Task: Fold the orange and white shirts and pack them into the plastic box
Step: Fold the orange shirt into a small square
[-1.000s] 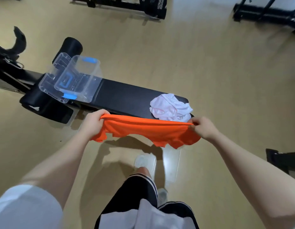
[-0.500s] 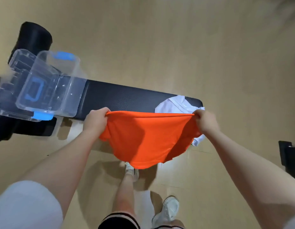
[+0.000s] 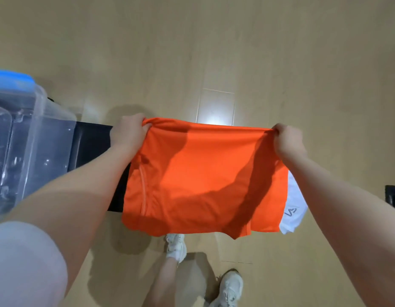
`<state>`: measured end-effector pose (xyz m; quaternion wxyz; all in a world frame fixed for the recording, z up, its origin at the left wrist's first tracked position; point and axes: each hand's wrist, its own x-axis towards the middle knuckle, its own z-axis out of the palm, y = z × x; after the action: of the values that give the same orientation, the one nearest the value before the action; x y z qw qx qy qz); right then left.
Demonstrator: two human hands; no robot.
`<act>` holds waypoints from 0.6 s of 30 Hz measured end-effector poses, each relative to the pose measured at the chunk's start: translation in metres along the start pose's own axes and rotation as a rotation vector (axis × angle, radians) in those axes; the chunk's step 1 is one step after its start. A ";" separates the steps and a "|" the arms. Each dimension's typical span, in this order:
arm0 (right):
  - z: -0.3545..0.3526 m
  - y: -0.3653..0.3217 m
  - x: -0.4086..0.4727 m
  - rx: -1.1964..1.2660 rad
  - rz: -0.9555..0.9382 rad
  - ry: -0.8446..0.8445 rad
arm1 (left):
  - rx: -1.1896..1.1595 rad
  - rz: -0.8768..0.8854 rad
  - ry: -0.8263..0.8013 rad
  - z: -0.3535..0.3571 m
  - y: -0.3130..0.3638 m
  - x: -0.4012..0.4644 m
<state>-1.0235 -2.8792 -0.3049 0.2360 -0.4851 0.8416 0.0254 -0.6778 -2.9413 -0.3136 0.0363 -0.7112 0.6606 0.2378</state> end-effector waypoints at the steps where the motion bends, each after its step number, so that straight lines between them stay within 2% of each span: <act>1: 0.002 -0.001 0.007 -0.017 0.006 0.012 | -0.048 -0.030 0.021 0.001 0.001 0.006; 5: 0.017 -0.016 0.010 -0.092 0.016 -0.043 | -0.148 -0.125 -0.001 0.007 -0.010 0.005; 8: 0.034 -0.049 -0.005 -0.065 -0.190 -0.088 | -0.218 -0.197 -0.021 0.014 -0.031 -0.018; 12: 0.058 -0.117 -0.033 0.057 -0.447 -0.296 | -0.359 -0.357 -0.093 0.030 -0.062 -0.071; 15: 0.077 -0.163 -0.052 0.062 -0.646 -0.396 | -0.408 -0.493 -0.113 0.050 -0.075 -0.112; 18: 0.093 -0.193 -0.059 0.017 -0.669 -0.423 | -0.395 -0.544 -0.115 0.070 -0.073 -0.136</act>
<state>-0.8044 -2.9077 -0.3267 0.4037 -0.7145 0.5701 0.0394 -0.6300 -2.7815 -0.3420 -0.0030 -0.8400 0.3849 0.3824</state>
